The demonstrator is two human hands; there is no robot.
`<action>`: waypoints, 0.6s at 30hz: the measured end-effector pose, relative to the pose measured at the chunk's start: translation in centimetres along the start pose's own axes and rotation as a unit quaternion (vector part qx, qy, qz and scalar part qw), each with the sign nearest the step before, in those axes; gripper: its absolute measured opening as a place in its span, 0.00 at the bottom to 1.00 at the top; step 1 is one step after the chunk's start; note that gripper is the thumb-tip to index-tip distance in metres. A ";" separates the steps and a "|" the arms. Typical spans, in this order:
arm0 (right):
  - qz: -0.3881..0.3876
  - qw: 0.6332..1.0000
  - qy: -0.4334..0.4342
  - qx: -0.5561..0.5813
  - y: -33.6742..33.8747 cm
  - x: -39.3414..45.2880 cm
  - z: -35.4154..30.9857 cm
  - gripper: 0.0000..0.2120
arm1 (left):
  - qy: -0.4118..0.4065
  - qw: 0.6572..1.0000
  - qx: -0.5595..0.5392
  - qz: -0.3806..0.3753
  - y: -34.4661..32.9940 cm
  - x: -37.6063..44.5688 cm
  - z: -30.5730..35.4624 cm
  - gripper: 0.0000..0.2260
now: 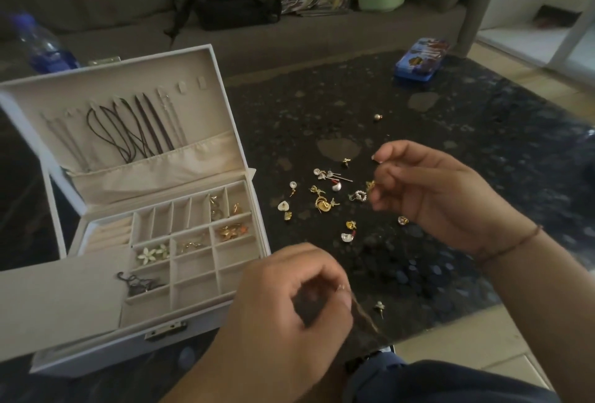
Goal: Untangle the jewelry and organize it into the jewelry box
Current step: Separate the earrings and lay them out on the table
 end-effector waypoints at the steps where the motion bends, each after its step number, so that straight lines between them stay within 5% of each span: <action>1: -0.010 1.000 0.005 0.023 -0.6 0.2 0.0 0.09 | 0.011 0.995 -0.095 -0.001 0.1 0.4 -0.3 0.07; 3: -0.025 0.998 0.011 0.061 -1.8 0.5 0.1 0.09 | 0.047 0.957 -0.285 -0.006 -0.3 1.1 -1.5 0.05; 6: -0.044 0.996 0.015 0.080 -3.4 0.8 0.2 0.09 | 0.099 0.849 -0.519 -0.016 -2.0 1.8 -2.8 0.07; 11: -0.085 0.991 0.021 0.101 -5.2 0.9 0.2 0.09 | 0.141 0.710 -0.690 -0.024 -3.9 2.6 -3.1 0.10; 18: -0.092 0.991 0.036 0.091 -5.7 0.6 -0.8 0.09 | 0.127 0.686 -0.716 -0.023 -1.5 1.3 -3.8 0.19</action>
Point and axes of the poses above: each hand's wrist, its own x-axis towards the middle knuckle, its own y-axis out of the back of the hand, z = x × y, the point moved 8 cm from there along x, towards the middle knuckle, and after that the axes turned 15 degrees about -z, right-handed, at the moved point
